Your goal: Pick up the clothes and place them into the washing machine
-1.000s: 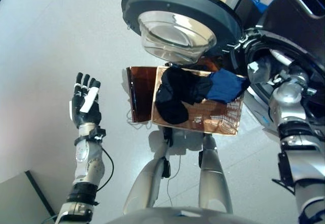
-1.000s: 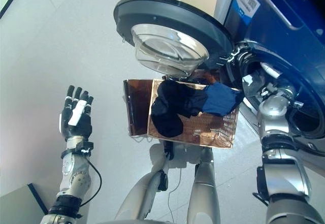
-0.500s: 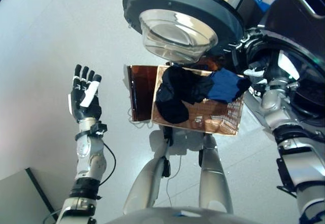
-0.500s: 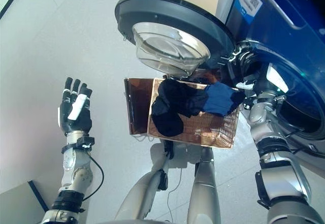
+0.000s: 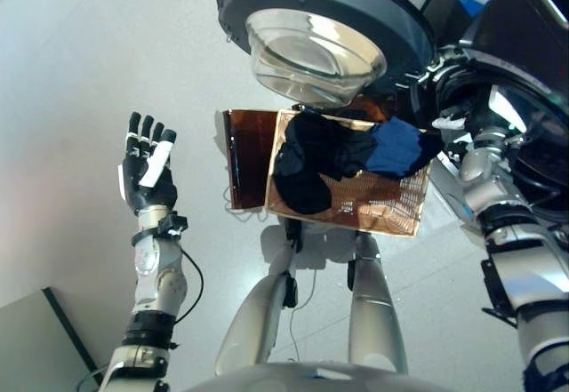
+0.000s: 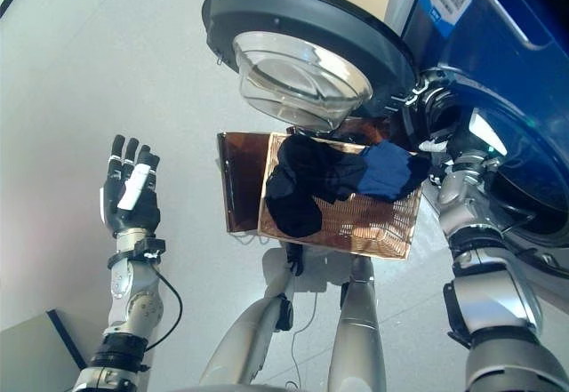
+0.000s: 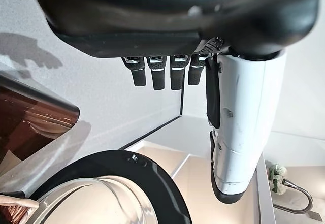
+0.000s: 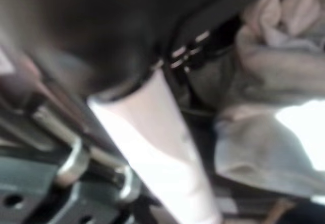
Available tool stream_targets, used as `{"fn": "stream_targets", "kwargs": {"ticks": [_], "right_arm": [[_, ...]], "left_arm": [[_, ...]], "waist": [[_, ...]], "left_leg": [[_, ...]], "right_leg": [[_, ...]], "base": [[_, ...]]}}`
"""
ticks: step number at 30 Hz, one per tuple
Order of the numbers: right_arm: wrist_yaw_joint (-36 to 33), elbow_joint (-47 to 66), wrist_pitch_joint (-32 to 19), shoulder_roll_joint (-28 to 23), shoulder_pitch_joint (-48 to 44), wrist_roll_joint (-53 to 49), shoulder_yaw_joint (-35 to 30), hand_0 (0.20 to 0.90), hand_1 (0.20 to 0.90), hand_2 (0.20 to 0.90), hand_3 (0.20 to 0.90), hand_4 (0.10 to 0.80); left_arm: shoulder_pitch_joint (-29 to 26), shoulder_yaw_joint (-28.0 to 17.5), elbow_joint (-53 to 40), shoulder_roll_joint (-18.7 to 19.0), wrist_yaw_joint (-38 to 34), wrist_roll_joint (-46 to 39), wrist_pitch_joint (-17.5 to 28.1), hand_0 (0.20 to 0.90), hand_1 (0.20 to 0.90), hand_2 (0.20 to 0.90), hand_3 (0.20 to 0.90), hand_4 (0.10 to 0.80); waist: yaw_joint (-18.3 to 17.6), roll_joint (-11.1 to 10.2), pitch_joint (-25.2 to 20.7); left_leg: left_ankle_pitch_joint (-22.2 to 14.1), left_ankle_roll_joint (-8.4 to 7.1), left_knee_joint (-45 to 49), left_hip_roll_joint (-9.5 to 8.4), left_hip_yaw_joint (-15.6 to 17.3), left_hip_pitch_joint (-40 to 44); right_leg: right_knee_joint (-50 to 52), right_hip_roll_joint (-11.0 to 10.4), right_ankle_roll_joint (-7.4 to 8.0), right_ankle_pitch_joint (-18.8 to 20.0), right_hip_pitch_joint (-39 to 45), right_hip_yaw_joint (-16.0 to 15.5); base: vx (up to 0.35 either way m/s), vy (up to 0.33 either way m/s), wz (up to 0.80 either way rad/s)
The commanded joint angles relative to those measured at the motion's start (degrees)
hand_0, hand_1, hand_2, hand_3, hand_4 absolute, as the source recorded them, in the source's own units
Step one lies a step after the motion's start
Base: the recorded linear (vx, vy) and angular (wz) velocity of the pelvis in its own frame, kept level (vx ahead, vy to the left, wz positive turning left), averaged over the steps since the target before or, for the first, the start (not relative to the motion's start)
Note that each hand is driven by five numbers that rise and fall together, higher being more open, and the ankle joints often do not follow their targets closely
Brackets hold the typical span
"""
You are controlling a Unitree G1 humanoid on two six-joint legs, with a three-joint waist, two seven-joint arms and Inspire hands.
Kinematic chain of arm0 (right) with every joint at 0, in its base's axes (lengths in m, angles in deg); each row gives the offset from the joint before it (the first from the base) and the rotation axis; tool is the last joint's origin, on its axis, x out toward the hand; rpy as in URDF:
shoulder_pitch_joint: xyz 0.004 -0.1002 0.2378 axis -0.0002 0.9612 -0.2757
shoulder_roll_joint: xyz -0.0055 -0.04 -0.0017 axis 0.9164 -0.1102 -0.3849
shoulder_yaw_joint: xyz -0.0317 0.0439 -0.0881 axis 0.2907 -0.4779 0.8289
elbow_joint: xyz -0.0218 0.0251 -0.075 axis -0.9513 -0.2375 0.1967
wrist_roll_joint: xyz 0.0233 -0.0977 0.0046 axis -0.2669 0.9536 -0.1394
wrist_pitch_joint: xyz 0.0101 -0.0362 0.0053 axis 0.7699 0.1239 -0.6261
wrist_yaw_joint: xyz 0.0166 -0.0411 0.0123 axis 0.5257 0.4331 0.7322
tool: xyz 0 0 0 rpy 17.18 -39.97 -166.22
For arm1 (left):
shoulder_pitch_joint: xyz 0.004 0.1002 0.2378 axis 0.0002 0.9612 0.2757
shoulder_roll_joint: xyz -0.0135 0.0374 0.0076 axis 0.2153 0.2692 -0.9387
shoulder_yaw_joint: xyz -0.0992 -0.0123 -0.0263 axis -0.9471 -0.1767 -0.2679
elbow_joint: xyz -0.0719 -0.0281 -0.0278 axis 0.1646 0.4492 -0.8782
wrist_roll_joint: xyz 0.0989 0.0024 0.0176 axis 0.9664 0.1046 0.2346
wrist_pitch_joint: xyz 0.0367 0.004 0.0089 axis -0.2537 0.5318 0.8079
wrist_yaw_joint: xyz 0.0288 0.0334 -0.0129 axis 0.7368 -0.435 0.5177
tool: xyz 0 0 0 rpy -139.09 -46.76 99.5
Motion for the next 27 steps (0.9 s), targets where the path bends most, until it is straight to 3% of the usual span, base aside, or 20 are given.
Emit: {"fn": "stream_targets", "kwargs": {"ticks": [1,17,27], "right_arm": [[-1.1,-4.0,1.6,-3.0,-4.0,2.8,4.9,0.900,0.900,0.900,0.900,0.800],[2.2,-9.0,0.8,0.6,-1.8,1.5,6.3,0.900,0.900,0.900,0.900,0.800],[3.4,-14.4,2.3,-0.9,-5.9,2.4,8.9,0.900,0.900,0.900,0.900,0.800]], "left_arm": [[0.3,-3.6,-5.4,2.7,0.8,2.1,6.2,0.900,0.900,0.900,0.900,0.800],[-0.4,-5.0,-5.2,2.8,-0.1,3.3,5.7,0.900,0.900,0.900,0.900,0.800],[-0.6,-5.3,-6.8,3.5,-0.4,3.6,5.3,0.900,0.900,0.900,0.900,0.800]], "waist": [[2.8,-1.8,-4.7],[2.4,-2.3,-3.2],[3.0,-1.5,-1.9]], "left_leg": [[-4.1,-6.88,-0.5,-0.06,1.2,0.8],[-3.7,-7.12,-0.5,0.20,1.5,-1.3],[-3.2,-7.25,-0.5,-0.09,1.5,-3.1]], "right_leg": [[-5.4,-0.7,-0.59,-0.1,1.9,-2.2],[-5.0,-0.3,-0.61,0.1,-0.6,-1.9],[-4.6,-0.5,-0.56,0.6,-2.9,-1.5]], "base": [[0.000,0.000,0.00],[-0.003,-0.002,-0.01],[-0.003,0.001,0.00]]}}
